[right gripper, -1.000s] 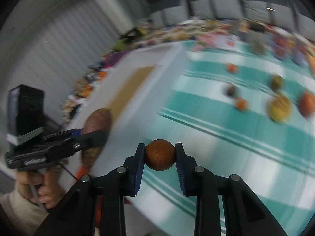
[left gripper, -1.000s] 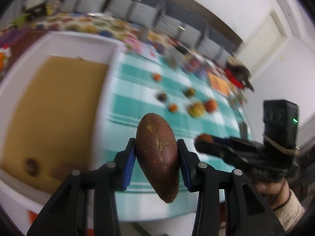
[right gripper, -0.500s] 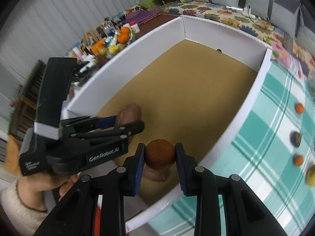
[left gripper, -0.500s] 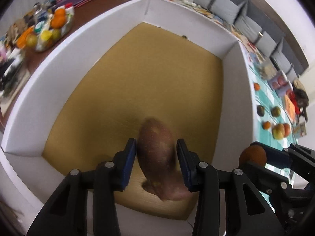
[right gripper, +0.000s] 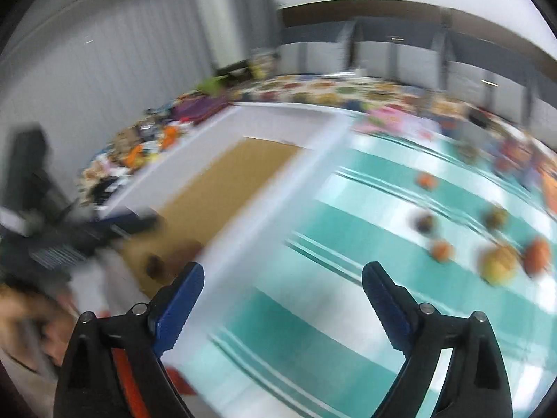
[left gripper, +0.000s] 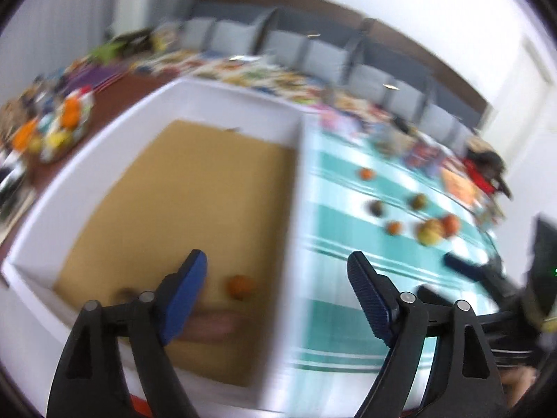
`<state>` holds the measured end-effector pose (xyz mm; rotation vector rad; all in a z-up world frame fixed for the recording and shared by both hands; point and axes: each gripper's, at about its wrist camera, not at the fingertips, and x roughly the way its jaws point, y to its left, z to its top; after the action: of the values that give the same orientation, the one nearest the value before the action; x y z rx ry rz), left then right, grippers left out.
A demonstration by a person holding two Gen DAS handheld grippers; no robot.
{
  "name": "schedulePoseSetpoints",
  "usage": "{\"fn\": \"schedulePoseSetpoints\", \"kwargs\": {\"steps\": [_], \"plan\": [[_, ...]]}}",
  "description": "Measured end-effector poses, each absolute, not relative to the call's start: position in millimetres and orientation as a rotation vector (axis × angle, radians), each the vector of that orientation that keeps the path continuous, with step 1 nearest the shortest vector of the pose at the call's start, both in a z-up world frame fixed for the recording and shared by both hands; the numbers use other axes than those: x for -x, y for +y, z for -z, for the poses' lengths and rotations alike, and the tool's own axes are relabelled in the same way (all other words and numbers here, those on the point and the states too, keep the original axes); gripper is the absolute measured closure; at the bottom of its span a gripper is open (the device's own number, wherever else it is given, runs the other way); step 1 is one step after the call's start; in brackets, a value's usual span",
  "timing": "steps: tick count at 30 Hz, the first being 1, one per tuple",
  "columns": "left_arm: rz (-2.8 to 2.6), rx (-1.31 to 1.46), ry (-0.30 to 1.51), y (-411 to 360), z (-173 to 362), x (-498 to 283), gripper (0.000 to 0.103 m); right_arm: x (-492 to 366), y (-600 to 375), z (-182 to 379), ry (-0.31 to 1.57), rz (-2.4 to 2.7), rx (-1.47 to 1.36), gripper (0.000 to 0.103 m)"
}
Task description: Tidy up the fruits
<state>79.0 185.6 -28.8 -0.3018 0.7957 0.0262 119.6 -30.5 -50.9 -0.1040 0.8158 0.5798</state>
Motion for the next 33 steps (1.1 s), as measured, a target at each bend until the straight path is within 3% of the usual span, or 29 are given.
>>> {"fn": "schedulePoseSetpoints", "kwargs": {"steps": [5, 12, 33], "plan": [[0.168, 0.238, 0.832, 84, 52, -81, 0.012, -102, -149, 129, 0.887, -0.264, 0.186, 0.011], [0.21, 0.157, 1.006, -19, 148, -102, 0.012, -60, -246, 161, 0.869, -0.034, 0.097, 0.01], [0.171, -0.076, 0.915, -50, 178, -149, 0.008, -114, -288, 177, 0.919, 0.035, -0.044, 0.003]]}}
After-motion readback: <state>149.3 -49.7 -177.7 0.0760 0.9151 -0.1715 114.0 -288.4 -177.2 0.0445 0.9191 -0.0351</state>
